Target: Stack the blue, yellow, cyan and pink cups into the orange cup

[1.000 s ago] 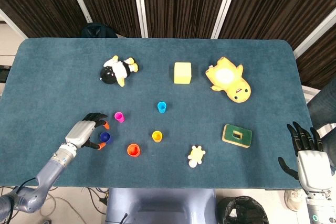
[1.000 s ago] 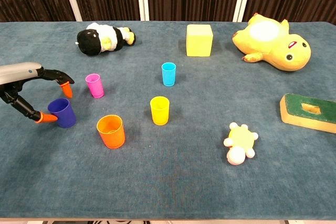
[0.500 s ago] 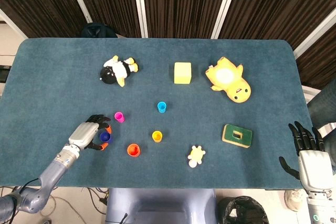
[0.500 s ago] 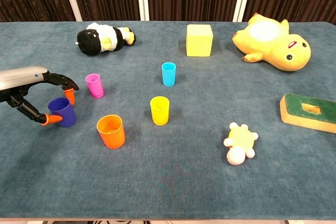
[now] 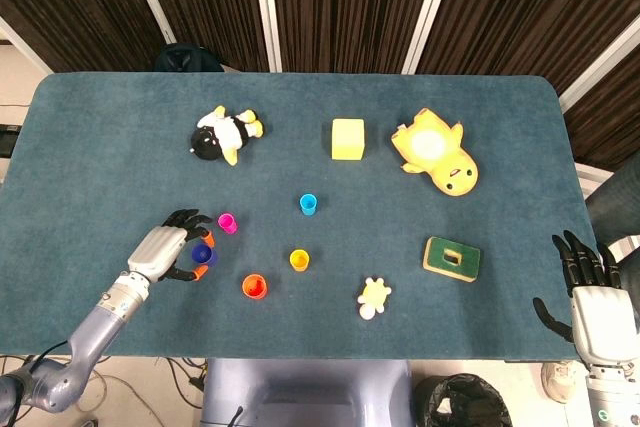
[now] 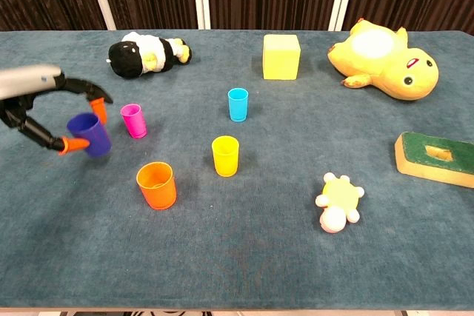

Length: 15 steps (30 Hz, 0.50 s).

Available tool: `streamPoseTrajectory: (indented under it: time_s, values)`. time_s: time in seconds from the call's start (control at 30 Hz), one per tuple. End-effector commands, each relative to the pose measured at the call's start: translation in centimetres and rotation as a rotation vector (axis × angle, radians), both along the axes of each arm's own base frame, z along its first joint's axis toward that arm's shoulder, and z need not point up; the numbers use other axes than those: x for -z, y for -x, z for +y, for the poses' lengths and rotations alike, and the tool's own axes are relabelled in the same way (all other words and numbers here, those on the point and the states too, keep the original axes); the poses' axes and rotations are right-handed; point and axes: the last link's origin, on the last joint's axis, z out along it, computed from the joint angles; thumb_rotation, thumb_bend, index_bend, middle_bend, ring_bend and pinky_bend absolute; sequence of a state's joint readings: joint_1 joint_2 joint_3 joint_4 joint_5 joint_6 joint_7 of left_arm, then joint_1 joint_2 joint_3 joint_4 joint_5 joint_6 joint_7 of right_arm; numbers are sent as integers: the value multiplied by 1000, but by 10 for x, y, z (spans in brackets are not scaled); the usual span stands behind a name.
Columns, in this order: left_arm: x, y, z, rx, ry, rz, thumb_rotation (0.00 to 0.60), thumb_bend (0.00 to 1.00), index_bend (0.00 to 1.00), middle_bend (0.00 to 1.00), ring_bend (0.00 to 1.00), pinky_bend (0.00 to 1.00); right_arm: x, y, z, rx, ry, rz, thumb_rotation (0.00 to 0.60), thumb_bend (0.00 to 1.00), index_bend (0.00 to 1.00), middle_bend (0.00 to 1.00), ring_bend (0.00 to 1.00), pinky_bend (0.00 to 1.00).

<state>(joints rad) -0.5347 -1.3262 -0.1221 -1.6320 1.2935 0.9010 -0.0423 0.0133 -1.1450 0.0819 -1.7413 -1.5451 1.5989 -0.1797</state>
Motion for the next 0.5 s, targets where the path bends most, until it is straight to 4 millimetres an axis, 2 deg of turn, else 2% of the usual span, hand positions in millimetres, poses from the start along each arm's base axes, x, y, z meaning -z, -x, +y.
streamPoseTrajectory:
  time_s: [0.03, 0.2, 0.5]
  values:
    - [-18, -23, -1, 66, -28, -48, 600, 337, 467, 173, 39, 18, 0, 0, 0, 0, -1, -1, 600, 324, 49, 72, 136, 61]
    - [-27, -45, -3, 121, -18, -75, 600, 337, 464, 175, 39, 18, 0, 0, 0, -1, 0, -1, 600, 324, 49, 72, 136, 61]
    - [-16, -74, -9, 180, 82, -108, 600, 334, 462, 177, 39, 18, 1, 0, 0, 1, -1, 4, 600, 324, 49, 72, 136, 61]
